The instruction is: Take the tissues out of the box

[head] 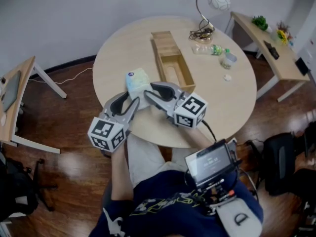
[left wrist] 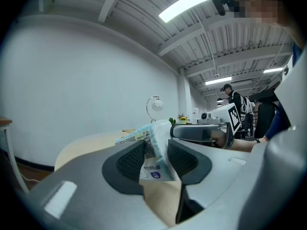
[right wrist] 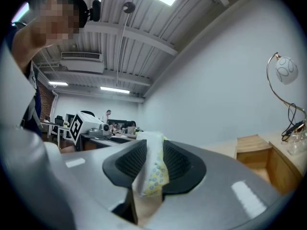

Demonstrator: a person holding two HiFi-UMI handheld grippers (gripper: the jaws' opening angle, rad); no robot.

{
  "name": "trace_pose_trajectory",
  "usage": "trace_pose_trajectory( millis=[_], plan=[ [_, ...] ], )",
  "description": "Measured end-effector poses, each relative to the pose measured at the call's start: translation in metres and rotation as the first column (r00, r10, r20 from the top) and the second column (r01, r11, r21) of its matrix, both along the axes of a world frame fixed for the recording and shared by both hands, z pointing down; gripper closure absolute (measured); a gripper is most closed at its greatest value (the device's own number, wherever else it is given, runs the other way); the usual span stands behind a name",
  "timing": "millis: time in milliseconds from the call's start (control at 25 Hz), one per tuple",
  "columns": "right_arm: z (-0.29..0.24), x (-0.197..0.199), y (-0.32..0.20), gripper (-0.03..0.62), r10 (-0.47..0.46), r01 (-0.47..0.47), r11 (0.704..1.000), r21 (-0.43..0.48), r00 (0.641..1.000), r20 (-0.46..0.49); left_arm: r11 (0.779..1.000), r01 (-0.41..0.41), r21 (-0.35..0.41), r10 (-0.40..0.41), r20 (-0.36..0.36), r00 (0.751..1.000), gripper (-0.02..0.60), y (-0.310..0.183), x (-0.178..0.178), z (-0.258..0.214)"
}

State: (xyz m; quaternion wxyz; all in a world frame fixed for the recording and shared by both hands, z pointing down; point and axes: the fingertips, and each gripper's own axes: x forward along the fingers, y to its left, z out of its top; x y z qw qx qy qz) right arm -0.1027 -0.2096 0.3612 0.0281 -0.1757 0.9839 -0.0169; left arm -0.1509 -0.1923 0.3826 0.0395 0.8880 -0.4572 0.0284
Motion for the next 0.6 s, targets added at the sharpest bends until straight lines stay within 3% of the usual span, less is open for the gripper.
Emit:
trace_pose_trajectory(
  millis=[600],
  plan=[
    [0.027, -0.008, -0.005, 0.491, 0.005, -0.007, 0.999, -0.035, 0.999, -0.032, 1.000, -0.010, -0.015, 0.010, -0.019, 1.000, 0.422, -0.005, -0.008, 0.029]
  ],
)
